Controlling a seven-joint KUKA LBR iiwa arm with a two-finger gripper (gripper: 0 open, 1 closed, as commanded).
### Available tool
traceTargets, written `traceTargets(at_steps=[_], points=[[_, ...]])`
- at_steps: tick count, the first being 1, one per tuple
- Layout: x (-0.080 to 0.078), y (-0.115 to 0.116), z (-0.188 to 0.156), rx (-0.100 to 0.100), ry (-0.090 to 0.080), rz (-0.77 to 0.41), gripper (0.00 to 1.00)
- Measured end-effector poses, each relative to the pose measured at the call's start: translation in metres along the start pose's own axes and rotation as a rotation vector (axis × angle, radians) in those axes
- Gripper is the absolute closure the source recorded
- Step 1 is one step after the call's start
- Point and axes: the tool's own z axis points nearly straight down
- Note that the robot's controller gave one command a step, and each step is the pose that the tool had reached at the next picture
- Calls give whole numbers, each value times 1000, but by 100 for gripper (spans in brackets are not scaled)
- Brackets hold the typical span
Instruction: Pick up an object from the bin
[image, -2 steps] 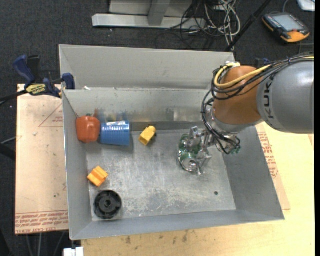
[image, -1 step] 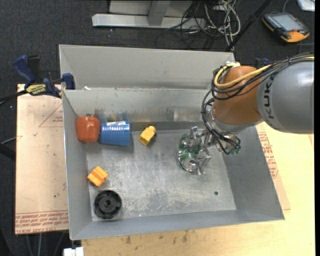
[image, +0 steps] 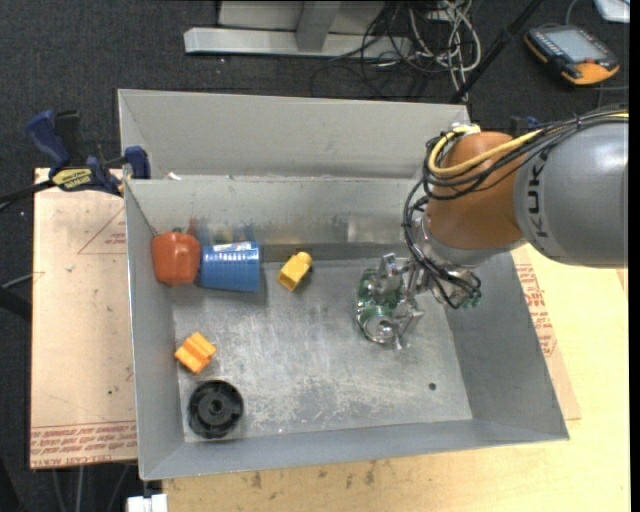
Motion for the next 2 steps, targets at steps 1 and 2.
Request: traceTargets(at_steps=[1, 2], points=[[0, 0, 0, 0, 0, 0, 100], [0, 0, 0, 0, 0, 0, 100]])
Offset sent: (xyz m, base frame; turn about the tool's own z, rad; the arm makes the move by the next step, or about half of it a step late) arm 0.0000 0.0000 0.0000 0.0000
